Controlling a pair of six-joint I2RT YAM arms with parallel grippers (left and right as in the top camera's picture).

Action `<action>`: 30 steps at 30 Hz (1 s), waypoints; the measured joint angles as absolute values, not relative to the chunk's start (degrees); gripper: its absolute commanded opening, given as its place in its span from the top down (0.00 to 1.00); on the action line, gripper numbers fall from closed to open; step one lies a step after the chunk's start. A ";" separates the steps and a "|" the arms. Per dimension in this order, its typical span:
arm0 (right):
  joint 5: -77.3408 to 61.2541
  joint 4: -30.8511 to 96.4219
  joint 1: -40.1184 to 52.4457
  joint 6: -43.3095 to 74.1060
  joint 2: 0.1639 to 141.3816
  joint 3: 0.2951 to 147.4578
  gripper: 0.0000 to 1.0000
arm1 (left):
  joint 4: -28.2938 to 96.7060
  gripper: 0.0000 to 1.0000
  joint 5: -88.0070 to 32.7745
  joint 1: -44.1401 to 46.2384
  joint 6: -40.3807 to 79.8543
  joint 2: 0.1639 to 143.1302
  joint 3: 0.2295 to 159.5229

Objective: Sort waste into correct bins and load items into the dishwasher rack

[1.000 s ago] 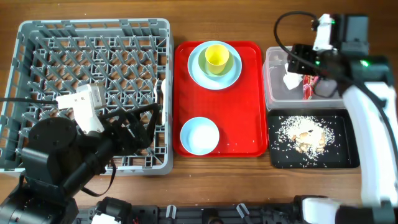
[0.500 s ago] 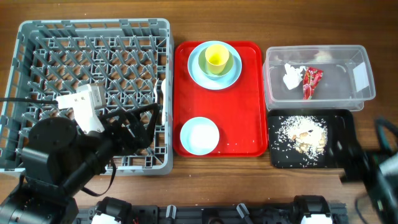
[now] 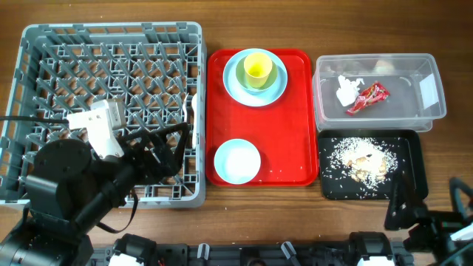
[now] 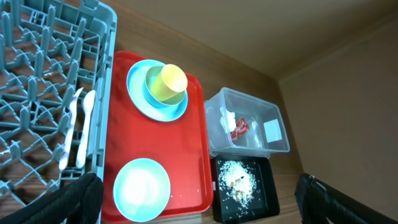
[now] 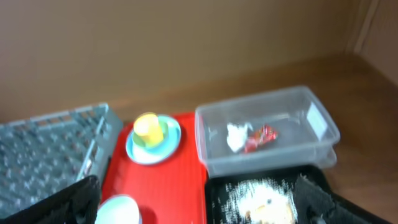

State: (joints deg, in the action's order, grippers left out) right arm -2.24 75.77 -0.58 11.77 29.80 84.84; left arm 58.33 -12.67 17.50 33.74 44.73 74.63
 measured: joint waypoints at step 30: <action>-11.44 87.24 -0.58 116.03 29.80 84.84 0.00 | 63.22 0.96 -19.70 19.07 34.04 56.82 67.20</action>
State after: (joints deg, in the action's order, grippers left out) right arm -11.44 87.24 -0.58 116.03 29.80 84.84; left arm 63.22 -19.70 19.07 34.04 56.82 67.20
